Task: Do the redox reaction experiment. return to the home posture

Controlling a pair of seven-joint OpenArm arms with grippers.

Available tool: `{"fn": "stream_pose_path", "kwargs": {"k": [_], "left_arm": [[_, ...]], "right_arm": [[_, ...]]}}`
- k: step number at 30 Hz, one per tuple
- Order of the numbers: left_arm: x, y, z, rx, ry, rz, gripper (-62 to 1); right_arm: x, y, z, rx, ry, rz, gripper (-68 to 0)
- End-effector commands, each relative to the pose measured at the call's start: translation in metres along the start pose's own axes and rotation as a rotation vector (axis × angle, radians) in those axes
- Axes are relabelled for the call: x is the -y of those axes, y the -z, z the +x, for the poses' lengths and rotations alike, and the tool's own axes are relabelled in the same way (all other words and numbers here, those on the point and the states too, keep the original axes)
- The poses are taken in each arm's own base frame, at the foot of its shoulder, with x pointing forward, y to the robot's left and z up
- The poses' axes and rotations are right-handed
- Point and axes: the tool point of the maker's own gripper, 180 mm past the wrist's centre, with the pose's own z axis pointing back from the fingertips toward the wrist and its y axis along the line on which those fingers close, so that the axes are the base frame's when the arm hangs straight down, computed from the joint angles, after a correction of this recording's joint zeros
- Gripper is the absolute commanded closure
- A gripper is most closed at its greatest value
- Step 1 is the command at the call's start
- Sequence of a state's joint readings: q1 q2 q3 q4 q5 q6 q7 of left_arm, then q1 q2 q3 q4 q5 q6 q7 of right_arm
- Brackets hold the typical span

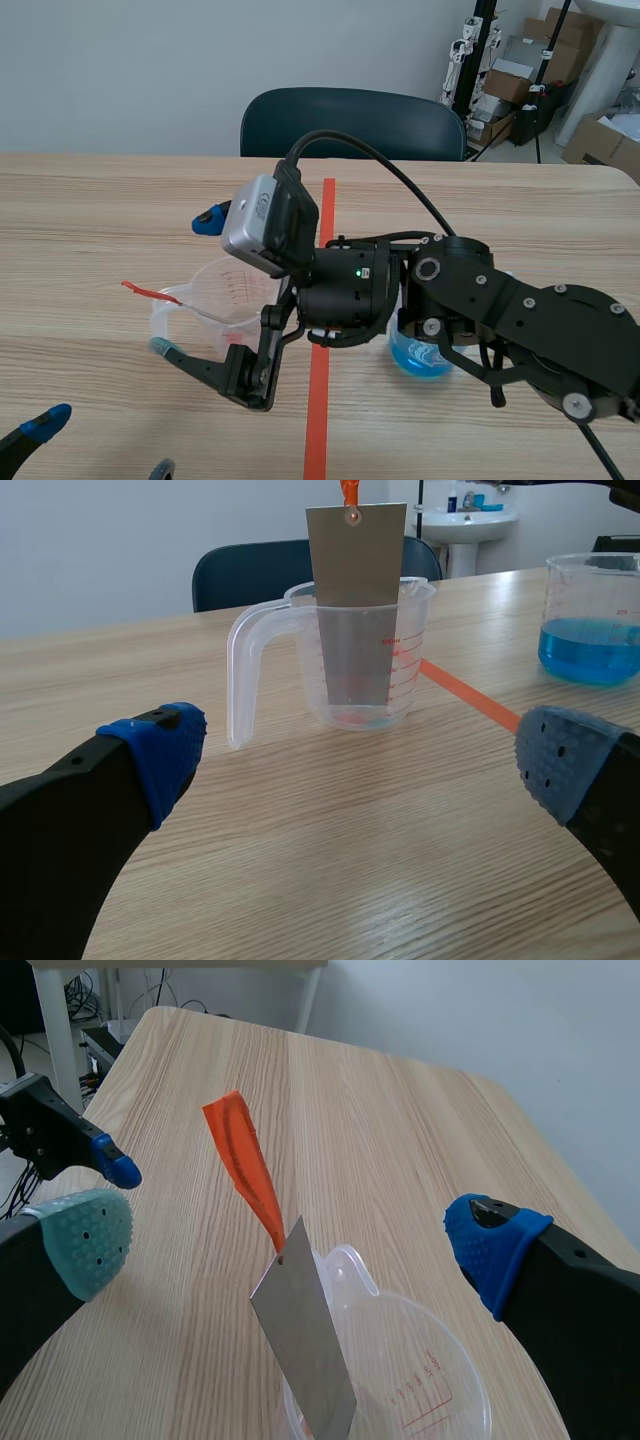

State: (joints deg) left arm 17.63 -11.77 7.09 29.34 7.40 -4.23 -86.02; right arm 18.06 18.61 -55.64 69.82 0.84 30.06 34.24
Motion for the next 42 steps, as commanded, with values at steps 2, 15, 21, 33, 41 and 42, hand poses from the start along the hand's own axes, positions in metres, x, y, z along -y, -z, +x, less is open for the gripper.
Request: {"fn": "stream_pose_path", "kwargs": {"k": [2, 15, 21, 33, 41, 42], "left_arm": [[-0.008, -0.009, 0.008, 0.014, 0.018, 0.008, -62.3], [-0.04, -0.051, 0.07, 0.047, 0.112, 0.097, -32.2], [-0.051, -0.049, 0.119, 0.059, 0.192, 0.06, -28.0], [-0.01, 0.022, 0.221, 0.212, 0.237, -0.26, -28.0], [0.003, 0.06, 0.253, 0.249, 0.175, -0.319, -28.0], [0.005, 0.063, 0.255, 0.25, 0.167, -0.328, -28.0]], "right_arm": [[0.006, -0.003, 0.018, 0.045, -0.032, 0.0, -67.9], [0.011, -0.043, 0.059, 0.076, -0.077, 0.011, -67.9], [0.017, -0.072, 0.072, 0.064, -0.062, -0.003, -67.9], [0.076, -0.154, 0.086, -0.041, -0.13, -0.149, -67.9], [0.12, -0.211, 0.082, -0.202, -0.17, -0.279, -67.9], [0.125, -0.217, 0.08, -0.21, -0.172, -0.296, -67.9]]}}
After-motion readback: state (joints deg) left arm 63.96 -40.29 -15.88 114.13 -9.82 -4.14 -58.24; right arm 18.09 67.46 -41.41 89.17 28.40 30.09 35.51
